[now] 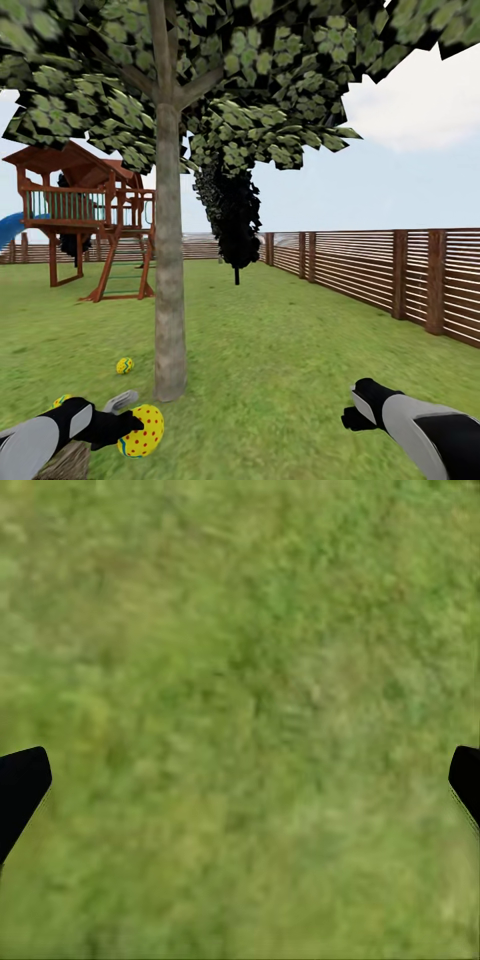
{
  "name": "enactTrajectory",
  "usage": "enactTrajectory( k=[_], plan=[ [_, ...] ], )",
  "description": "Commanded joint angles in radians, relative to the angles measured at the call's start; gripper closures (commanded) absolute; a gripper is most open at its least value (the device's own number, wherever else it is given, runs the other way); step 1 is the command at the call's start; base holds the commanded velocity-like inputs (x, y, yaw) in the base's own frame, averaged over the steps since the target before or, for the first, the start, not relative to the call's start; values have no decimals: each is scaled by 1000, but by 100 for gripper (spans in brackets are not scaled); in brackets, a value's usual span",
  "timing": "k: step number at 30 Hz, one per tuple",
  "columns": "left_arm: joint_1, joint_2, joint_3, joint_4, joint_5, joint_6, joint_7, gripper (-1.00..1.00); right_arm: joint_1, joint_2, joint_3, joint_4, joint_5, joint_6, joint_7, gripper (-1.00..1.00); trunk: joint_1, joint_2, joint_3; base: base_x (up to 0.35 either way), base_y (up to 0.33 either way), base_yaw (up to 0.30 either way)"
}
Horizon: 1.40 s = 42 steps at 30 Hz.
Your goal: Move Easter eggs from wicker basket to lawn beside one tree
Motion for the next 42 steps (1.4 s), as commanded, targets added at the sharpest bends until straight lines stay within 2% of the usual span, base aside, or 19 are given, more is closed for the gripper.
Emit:
enactTrajectory(
  k=[1, 6, 20, 30, 42],
  plan=[
    [-2, 0, 8, 2, -10, 2, -3, 100, -1, 0, 3, 1, 3, 2, 1, -100, 1, -1, -1, 262, -203, 294],
    [-1, -2, 8, 2, -10, 1, -3, 100, -1, -1, 3, 1, 3, 2, 1, -100, 1, -1, -1, 262, -203, 164],
    [-1, -14, 8, 2, -12, 0, -1, 100, -1, 1, 3, 1, 3, 2, 2, -100, 1, -1, -1, 261, -203, 2],
    [-1, -12, 8, 2, -10, 0, -1, 100, -1, 1, 3, 1, 5, 2, 2, -100, 1, -1, -1, 261, -203, 7],
    [-1, -15, 8, 2, -12, 0, -1, 100, -1, 2, 3, 1, 5, 2, 1, -100, 1, -1, 4, 262, -203, 261]
  ],
)
